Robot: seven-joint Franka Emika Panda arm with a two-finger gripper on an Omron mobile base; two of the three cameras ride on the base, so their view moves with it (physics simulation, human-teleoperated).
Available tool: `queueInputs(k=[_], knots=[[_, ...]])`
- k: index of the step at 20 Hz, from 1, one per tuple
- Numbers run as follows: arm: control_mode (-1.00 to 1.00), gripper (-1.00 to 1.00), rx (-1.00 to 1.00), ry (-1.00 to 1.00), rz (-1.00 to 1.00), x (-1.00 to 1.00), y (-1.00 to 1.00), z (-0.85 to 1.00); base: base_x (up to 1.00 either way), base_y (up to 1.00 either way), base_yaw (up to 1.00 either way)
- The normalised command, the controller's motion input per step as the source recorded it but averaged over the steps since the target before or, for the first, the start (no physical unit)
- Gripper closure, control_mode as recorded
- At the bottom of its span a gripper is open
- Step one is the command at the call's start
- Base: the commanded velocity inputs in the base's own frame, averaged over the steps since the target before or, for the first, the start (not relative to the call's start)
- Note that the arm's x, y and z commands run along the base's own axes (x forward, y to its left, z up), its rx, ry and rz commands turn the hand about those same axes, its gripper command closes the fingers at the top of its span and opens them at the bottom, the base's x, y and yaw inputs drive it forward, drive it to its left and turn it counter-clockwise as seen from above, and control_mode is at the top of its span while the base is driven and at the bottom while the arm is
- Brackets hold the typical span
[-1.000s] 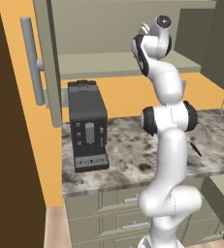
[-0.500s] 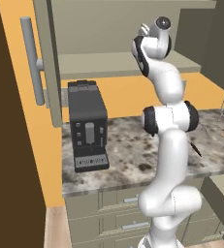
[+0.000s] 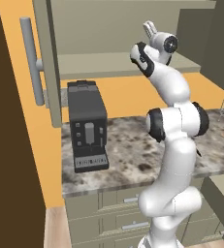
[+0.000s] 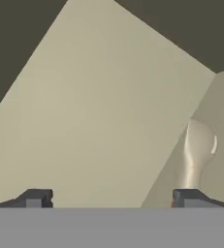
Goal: Organize the utensils by type. Pick up the wooden spoons from the counter and place them in the open cabinet. Then pick up the metallic utensils from the counter and place them in the open drawer.
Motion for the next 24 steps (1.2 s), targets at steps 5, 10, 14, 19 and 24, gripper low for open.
queueInputs(k=[5,10,14,19,24], knots=[[-1.00,-1.00,0.00,0.02,0.03,-0.84,0.00,0.32,0.00,0.00,0.00],[-1.00,-1.00,0.00,0.36,0.00,-1.00,0.16,0.38,0.00,0.00,0.00],[-1.00,-1.00,-0.11,0.37,0.00,-1.00,0.59,0.31,0.00,0.00,0.00],[-1.00,-1.00,-0.25,0.26,0.00,-1.00,0.99,0.07,0.00,0.00,0.00],[-1.00,-1.00,-0.10,0.07,0.02,-1.00,0.59,0.00,0.00,0.00,0.00]])
